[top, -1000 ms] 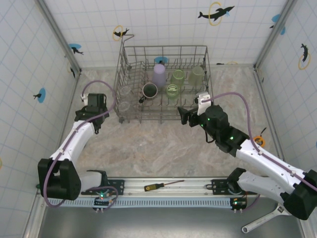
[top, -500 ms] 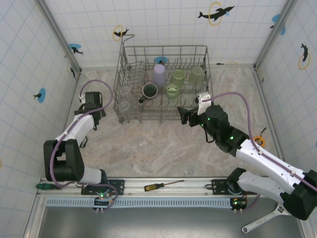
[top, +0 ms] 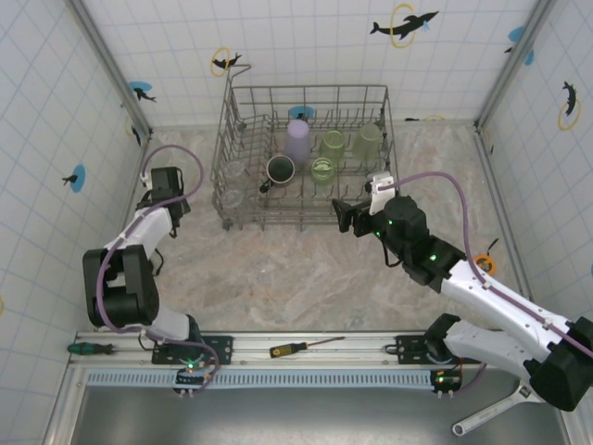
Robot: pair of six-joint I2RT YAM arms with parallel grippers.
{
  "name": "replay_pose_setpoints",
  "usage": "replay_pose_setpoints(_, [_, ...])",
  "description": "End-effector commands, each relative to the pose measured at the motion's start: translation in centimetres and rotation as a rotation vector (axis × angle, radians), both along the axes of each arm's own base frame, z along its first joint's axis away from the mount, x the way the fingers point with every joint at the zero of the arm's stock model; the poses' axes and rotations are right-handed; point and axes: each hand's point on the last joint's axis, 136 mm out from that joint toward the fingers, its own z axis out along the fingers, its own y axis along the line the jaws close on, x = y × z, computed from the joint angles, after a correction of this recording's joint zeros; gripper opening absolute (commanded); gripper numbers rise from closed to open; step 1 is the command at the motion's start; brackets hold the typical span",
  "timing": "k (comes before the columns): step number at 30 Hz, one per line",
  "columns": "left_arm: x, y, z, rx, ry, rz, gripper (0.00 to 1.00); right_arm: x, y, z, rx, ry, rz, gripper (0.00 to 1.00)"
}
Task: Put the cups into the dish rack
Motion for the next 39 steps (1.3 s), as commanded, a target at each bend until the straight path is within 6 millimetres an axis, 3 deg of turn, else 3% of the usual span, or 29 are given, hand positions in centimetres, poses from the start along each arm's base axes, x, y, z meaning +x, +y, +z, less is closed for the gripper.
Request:
replay_pose_setpoints(1, [1.6, -0.3, -0.2, -0.027, -0.01, -0.02, 0.79, 0.2, 0.0, -0.3, 0.014, -0.001, -0.005, 1.0])
replay_pose_setpoints(7, [1.6, 0.6, -2.3, 0.001, 0.055, 0.022, 0.71, 0.2, 0.0, -0.4, 0.011, 0.001, -0.006, 1.0])
replay_pose_setpoints(10, [2.8, 0.5, -1.8, -0.017, 0.031, 0.024, 0.63, 0.2, -0.1, -0.3, 0.013, -0.001, -0.01, 1.0])
replay_pose_setpoints(14, [3.0, 0.5, -1.9, -0.02, 0.025, 0.032, 0.41, 0.3, -0.2, -0.2, 0.011, -0.001, -0.014, 1.0])
replay_pose_setpoints(18, [2.7, 0.8, -2.4, -0.005, 0.046, 0.042, 0.12, 0.3, -0.3, -0.3, 0.009, 0.0, -0.017, 1.0])
replay_pose_setpoints(21, [2.5, 0.8, -2.7, -0.003, 0.057, 0.044, 0.0, 0.3, -0.2, -0.4, 0.009, 0.002, -0.015, 1.0])
replay_pose_setpoints(31, [2.5, 0.1, -2.2, -0.054, 0.053, 0.033, 0.0, 0.2, -0.2, -0.2, 0.019, 0.004, -0.014, 1.0])
replay_pose_setpoints(39, [2.8, -1.2, 1.7, -0.14, -0.08, 0.019, 0.0, 0.1, -0.4, 0.1, 0.027, 0.003, -0.019, 1.0])
